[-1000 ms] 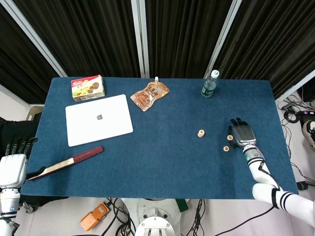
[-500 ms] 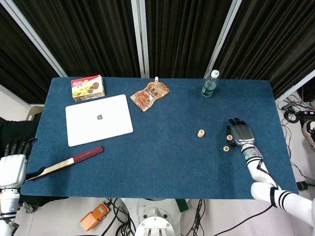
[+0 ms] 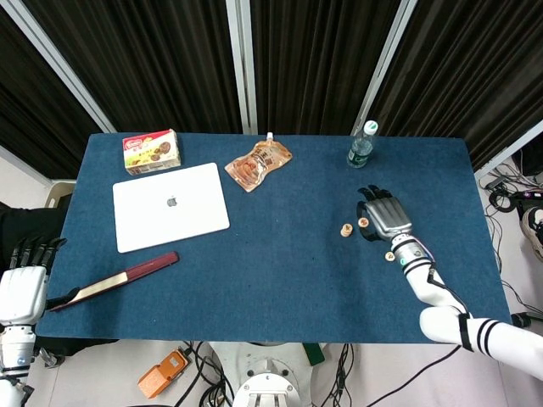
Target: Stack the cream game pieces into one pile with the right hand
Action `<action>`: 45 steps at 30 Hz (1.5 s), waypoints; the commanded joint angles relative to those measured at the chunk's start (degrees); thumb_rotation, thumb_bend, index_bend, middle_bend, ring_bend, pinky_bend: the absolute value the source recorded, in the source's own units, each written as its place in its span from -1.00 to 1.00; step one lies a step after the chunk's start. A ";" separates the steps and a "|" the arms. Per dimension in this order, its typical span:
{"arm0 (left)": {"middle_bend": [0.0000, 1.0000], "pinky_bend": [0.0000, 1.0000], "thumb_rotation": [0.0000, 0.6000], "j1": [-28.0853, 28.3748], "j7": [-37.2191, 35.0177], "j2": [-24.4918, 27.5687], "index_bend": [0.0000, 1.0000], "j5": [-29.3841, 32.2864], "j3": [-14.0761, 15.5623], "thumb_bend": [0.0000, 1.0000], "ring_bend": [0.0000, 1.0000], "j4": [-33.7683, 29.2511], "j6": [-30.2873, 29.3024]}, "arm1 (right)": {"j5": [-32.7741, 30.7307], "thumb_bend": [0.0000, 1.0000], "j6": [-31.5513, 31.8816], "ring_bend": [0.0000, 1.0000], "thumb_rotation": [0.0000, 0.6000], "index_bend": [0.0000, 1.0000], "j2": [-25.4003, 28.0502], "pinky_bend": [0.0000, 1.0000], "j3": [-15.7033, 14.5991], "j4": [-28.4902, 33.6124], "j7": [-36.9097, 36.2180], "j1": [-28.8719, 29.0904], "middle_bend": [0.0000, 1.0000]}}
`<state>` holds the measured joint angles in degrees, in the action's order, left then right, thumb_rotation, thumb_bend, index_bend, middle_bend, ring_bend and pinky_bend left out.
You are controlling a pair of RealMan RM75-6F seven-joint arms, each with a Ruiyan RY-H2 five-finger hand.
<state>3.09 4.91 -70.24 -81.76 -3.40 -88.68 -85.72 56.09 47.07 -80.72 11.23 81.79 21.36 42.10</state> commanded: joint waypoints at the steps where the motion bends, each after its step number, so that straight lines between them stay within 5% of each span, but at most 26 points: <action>1: -0.68 -0.94 1.00 -0.06 -0.10 -0.03 -0.67 0.12 0.05 -1.00 -0.81 0.16 0.07 | -2.39 0.04 -1.16 -0.73 1.00 0.16 -1.75 -0.59 0.10 0.07 3.25 2.53 -0.61; 15: -0.68 -0.94 1.00 -0.18 -1.06 -0.83 -0.67 0.39 0.36 -1.00 -0.81 1.53 0.75 | -8.65 0.04 -1.25 -0.73 1.00 0.12 -4.13 -0.59 -2.13 -2.92 6.67 4.75 -0.61; 45: -0.68 -0.94 1.00 -0.21 -1.46 -0.99 -0.67 0.77 0.31 -1.00 -0.81 2.02 1.15 | -8.13 0.04 -0.77 -0.73 1.00 -0.06 -5.61 -0.59 -4.00 -4.02 5.88 5.94 -0.61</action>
<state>2.87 3.45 -71.23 -80.98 -3.08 -86.65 -84.57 47.85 46.21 -86.40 7.30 77.63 27.26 48.06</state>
